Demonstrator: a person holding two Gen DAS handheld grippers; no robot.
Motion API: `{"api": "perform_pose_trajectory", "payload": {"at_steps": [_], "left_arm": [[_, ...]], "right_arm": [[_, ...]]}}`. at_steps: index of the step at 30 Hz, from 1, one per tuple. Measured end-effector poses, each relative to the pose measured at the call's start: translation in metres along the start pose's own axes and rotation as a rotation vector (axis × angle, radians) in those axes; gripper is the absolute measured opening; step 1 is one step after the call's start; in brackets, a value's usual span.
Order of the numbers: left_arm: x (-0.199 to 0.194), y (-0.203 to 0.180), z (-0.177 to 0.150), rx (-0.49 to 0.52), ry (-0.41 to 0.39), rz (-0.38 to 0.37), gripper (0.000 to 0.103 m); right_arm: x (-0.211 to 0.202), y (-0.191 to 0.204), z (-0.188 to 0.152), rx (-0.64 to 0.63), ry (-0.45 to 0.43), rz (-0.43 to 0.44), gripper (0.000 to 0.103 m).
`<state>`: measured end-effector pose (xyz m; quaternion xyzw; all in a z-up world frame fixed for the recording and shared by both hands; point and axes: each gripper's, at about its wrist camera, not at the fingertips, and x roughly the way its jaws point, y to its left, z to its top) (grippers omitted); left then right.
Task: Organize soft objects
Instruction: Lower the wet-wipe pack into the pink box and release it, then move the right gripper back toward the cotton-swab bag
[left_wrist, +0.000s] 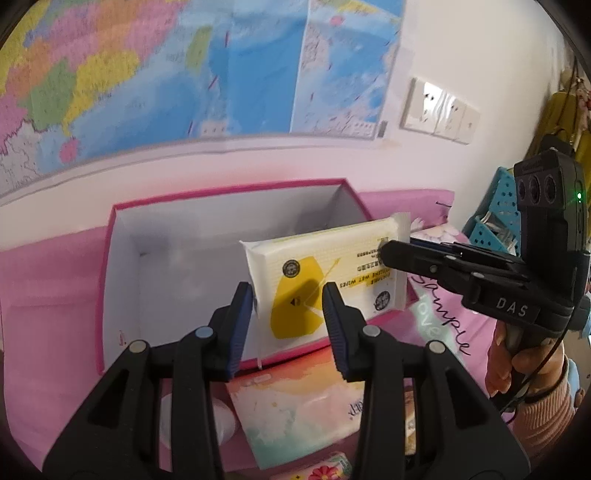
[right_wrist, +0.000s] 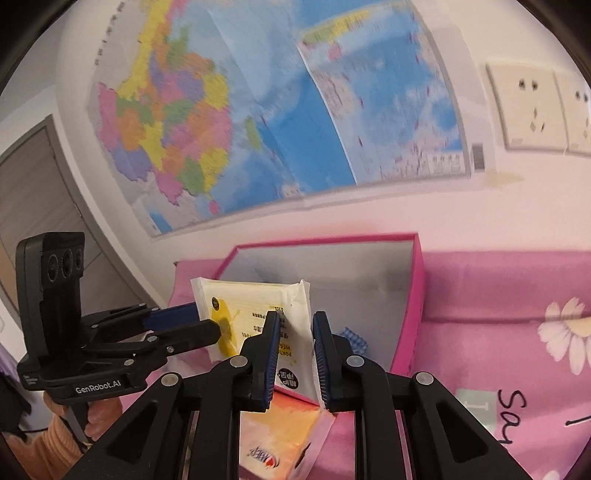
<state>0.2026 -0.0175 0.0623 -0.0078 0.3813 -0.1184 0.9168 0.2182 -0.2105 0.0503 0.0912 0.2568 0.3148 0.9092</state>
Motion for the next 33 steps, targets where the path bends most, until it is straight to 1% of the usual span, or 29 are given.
{"api": "perform_pose_trajectory", "payload": {"at_steps": [1, 4, 5, 6, 7, 8, 9, 12, 16, 19, 24, 29, 33], "left_arm": [[0.005, 0.000, 0.000, 0.001, 0.014, 0.007, 0.041], [0.018, 0.001, 0.001, -0.003, 0.066, 0.039, 0.041], [0.020, 0.002, 0.001, -0.008, 0.068, 0.053, 0.041], [0.020, 0.003, 0.001, -0.014, 0.069, 0.062, 0.041], [0.019, 0.004, 0.000, -0.023, 0.063, 0.064, 0.041], [0.016, 0.006, -0.001, -0.032, 0.052, 0.060, 0.041], [0.012, 0.007, -0.001, -0.035, 0.041, 0.061, 0.041], [-0.001, 0.007, -0.006, -0.018, -0.001, 0.079, 0.041], [-0.026, 0.006, -0.020, 0.016, -0.061, 0.078, 0.041], [-0.044, 0.007, -0.031, 0.034, -0.090, 0.072, 0.041], [-0.069, 0.014, -0.050, 0.029, -0.118, 0.040, 0.042], [-0.087, 0.029, -0.074, 0.001, -0.116, 0.050, 0.044], [-0.098, 0.045, -0.097, -0.032, -0.103, 0.067, 0.044]], "right_arm": [[0.005, -0.002, 0.000, 0.003, 0.010, -0.011, 0.018], [0.022, -0.008, 0.000, 0.026, 0.047, -0.049, 0.026], [0.028, -0.007, 0.000, 0.017, 0.061, -0.093, 0.037], [0.030, -0.005, 0.000, 0.000, 0.060, -0.131, 0.051], [0.032, -0.001, -0.001, -0.025, 0.052, -0.179, 0.055], [0.032, 0.003, -0.001, -0.052, 0.042, -0.209, 0.056], [0.030, 0.007, -0.002, -0.070, 0.030, -0.217, 0.056], [0.022, 0.010, -0.005, -0.082, 0.009, -0.216, 0.056], [0.007, 0.009, -0.014, -0.078, 0.013, -0.189, 0.057], [-0.002, 0.013, -0.021, -0.083, 0.015, -0.167, 0.057], [-0.021, 0.025, -0.035, -0.096, 0.017, -0.101, 0.057], [-0.041, 0.039, -0.054, -0.097, 0.033, -0.005, 0.059], [-0.047, 0.054, -0.071, -0.121, 0.057, 0.042, 0.059]]}}
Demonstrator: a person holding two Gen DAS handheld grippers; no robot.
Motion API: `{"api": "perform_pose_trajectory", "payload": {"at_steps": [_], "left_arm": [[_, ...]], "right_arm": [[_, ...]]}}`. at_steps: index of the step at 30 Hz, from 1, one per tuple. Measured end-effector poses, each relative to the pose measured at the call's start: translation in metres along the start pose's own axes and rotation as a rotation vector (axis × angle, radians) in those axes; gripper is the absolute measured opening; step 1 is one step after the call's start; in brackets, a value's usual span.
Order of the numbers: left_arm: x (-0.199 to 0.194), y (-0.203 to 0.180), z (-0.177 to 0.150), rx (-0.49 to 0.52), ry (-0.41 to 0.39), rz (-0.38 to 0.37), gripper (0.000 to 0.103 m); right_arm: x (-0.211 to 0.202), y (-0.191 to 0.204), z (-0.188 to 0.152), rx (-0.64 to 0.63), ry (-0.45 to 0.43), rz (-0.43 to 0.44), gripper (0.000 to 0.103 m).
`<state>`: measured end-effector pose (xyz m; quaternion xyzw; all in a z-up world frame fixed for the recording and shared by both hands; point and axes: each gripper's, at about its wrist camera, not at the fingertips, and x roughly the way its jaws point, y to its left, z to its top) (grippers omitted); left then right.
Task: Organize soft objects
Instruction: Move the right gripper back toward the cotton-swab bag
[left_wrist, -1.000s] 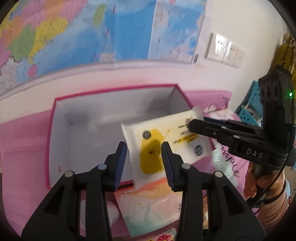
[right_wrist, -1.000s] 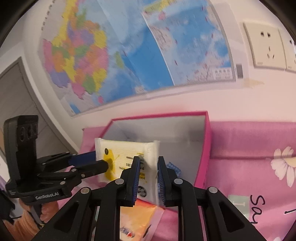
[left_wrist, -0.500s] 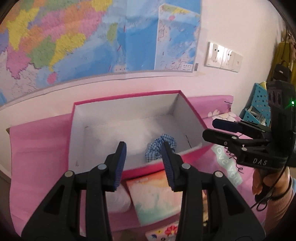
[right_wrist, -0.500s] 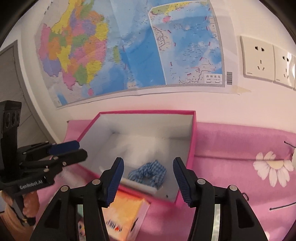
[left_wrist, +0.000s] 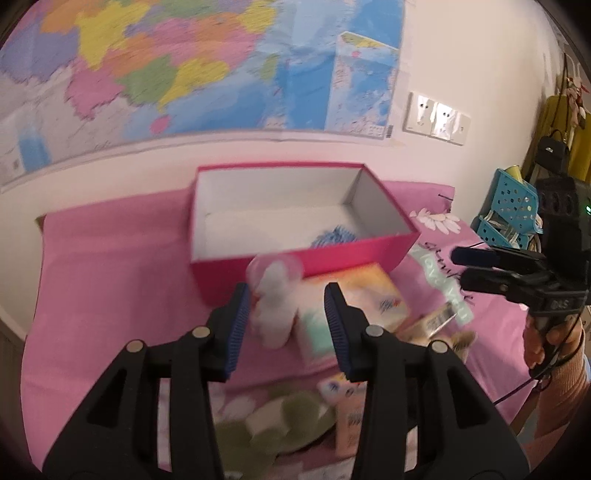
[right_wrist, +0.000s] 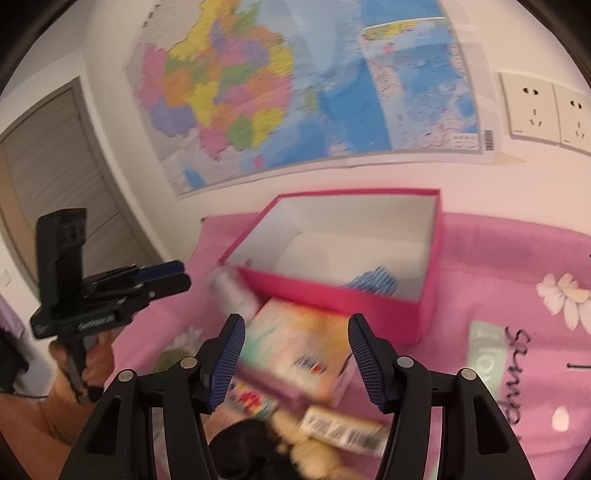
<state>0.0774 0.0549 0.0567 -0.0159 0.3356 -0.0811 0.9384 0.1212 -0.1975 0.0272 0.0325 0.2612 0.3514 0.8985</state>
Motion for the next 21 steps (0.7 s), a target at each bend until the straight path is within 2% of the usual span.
{"api": "perform_pose_trajectory", "payload": {"at_steps": [7, 12, 16, 21], "left_arm": [[-0.022, 0.017, -0.043, -0.034, 0.025, -0.007, 0.044], [-0.035, 0.009, -0.083, -0.005, 0.074, -0.063, 0.044], [-0.043, -0.003, -0.114, 0.025, 0.130, -0.126, 0.044], [-0.040, -0.012, -0.139, 0.042, 0.208, -0.133, 0.044]], "right_arm": [[-0.001, 0.027, -0.039, -0.020, 0.065, 0.109, 0.059], [0.001, 0.036, -0.074, 0.007, 0.156, 0.189, 0.059], [-0.004, 0.045, -0.107, 0.016, 0.232, 0.217, 0.059], [-0.001, 0.054, -0.137, 0.037, 0.311, 0.215, 0.059]]}}
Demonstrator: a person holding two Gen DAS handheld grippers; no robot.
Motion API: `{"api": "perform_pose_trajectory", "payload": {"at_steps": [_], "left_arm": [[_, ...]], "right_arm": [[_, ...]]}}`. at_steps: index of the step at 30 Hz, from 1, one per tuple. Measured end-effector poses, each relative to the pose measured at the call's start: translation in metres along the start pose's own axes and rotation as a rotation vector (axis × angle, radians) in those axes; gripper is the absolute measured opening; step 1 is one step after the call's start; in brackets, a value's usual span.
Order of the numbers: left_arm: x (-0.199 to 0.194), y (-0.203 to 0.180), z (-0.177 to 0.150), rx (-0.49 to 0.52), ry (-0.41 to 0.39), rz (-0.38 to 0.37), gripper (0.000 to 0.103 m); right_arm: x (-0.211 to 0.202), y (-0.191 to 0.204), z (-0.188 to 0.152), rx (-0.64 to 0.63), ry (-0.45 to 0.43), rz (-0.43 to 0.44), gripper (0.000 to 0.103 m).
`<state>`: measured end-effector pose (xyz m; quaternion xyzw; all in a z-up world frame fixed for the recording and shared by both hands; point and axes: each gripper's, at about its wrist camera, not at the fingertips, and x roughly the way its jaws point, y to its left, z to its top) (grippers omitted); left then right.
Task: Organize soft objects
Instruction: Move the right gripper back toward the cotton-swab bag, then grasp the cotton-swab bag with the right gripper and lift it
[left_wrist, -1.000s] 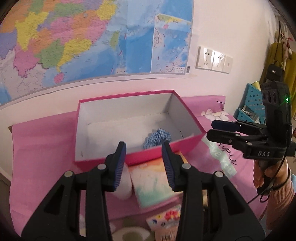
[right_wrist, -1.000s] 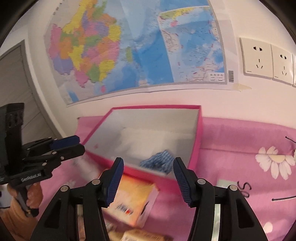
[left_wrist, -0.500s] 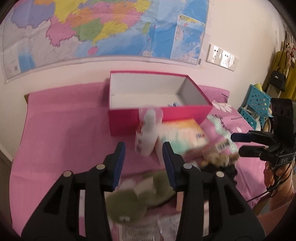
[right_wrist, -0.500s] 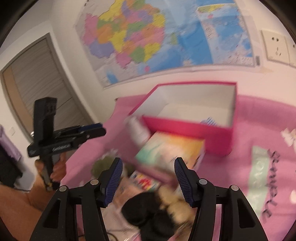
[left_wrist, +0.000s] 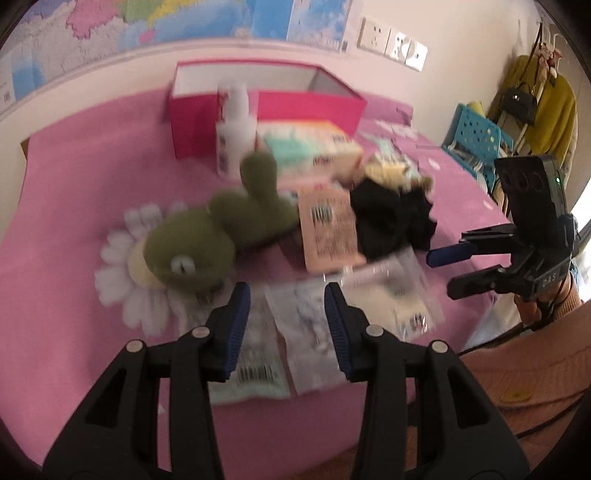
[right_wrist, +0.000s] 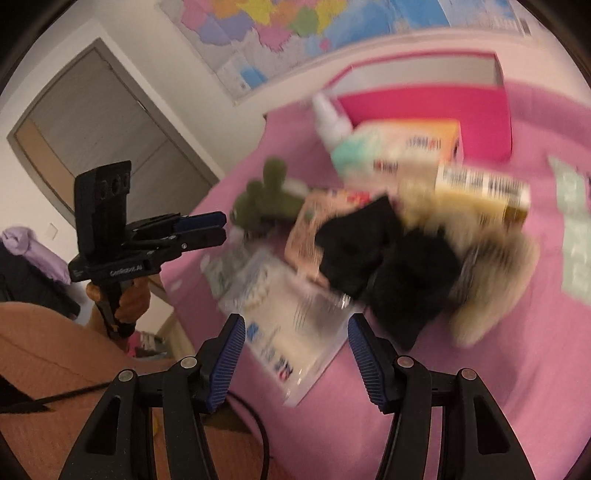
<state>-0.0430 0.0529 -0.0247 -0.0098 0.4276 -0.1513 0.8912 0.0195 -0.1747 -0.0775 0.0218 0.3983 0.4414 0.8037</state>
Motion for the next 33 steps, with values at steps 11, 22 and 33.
{"api": "perform_pose_trajectory", "payload": {"at_steps": [11, 22, 33], "left_arm": [[0.015, -0.004, -0.026, -0.017, 0.109, -0.071, 0.053], [0.015, 0.008, -0.030, -0.102, 0.096, -0.149, 0.061], [0.026, 0.004, -0.015, -0.161, 0.049, -0.168, 0.061]], "right_arm": [[0.029, -0.002, -0.007, 0.058, 0.020, -0.037, 0.053], [0.028, -0.004, -0.008, 0.066, -0.044, -0.058, 0.014], [-0.004, 0.010, 0.016, -0.026, -0.185, -0.103, 0.009]]}}
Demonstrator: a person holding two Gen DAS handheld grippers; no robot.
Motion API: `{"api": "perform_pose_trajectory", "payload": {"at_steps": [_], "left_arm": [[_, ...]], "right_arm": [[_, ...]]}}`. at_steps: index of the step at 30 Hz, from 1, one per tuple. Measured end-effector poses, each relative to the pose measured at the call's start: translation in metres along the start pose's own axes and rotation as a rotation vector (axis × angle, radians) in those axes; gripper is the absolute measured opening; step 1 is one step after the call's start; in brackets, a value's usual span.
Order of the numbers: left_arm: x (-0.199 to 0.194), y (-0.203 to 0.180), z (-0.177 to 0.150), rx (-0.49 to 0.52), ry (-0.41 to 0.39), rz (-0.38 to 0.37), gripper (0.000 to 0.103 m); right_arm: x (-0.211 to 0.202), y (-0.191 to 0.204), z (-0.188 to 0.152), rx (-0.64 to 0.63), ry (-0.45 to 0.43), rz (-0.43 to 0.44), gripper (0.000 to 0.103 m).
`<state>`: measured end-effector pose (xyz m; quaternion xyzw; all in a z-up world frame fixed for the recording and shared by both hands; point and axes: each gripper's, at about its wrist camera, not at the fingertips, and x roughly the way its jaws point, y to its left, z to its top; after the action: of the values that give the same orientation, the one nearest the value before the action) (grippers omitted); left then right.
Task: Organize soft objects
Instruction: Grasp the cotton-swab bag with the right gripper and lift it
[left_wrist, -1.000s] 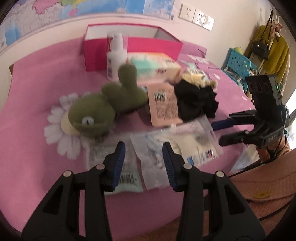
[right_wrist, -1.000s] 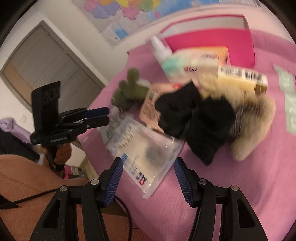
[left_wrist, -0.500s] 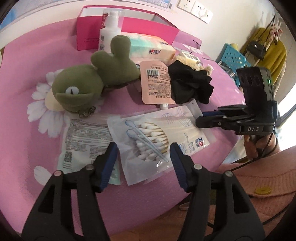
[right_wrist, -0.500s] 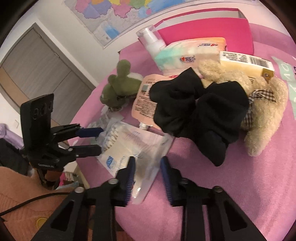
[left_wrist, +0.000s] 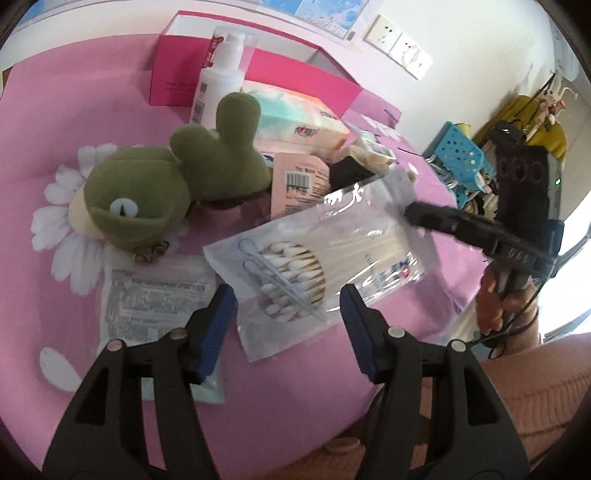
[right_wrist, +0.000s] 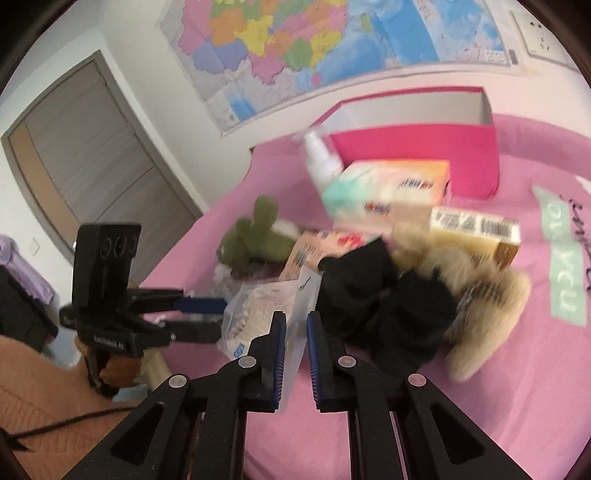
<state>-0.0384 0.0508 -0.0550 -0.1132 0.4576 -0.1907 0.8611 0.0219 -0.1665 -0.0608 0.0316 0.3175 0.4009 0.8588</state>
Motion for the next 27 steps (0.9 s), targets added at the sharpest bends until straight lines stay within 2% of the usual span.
{"api": "perform_pose_trajectory", "payload": {"at_steps": [5, 10, 14, 17, 22, 24, 27], "left_arm": [[-0.005, -0.002, 0.000, 0.024, 0.004, -0.019, 0.061], [0.004, -0.002, 0.002, 0.037, 0.047, 0.004, 0.061], [0.009, -0.002, -0.002, 0.032, 0.063, 0.007, 0.061], [0.013, -0.004, -0.004, 0.046, 0.072, 0.021, 0.061], [0.017, -0.013, -0.004, 0.080, 0.075, 0.049, 0.061], [0.018, -0.015, -0.004, 0.092, 0.076, 0.060, 0.061], [0.019, -0.017, -0.004, 0.095, 0.074, 0.058, 0.061]], "right_arm": [[-0.008, -0.018, 0.011, 0.025, -0.033, -0.023, 0.005], [-0.009, -0.028, 0.011, 0.054, -0.036, -0.030, 0.005], [-0.009, -0.027, 0.004, 0.067, -0.019, 0.008, 0.012], [-0.013, -0.026, -0.005, 0.059, 0.008, 0.020, 0.032], [-0.009, -0.027, -0.026, 0.080, 0.086, 0.033, 0.037], [0.000, -0.027, -0.036, 0.087, 0.142, 0.018, 0.040], [0.013, -0.025, -0.046, 0.106, 0.180, 0.027, 0.040]]}}
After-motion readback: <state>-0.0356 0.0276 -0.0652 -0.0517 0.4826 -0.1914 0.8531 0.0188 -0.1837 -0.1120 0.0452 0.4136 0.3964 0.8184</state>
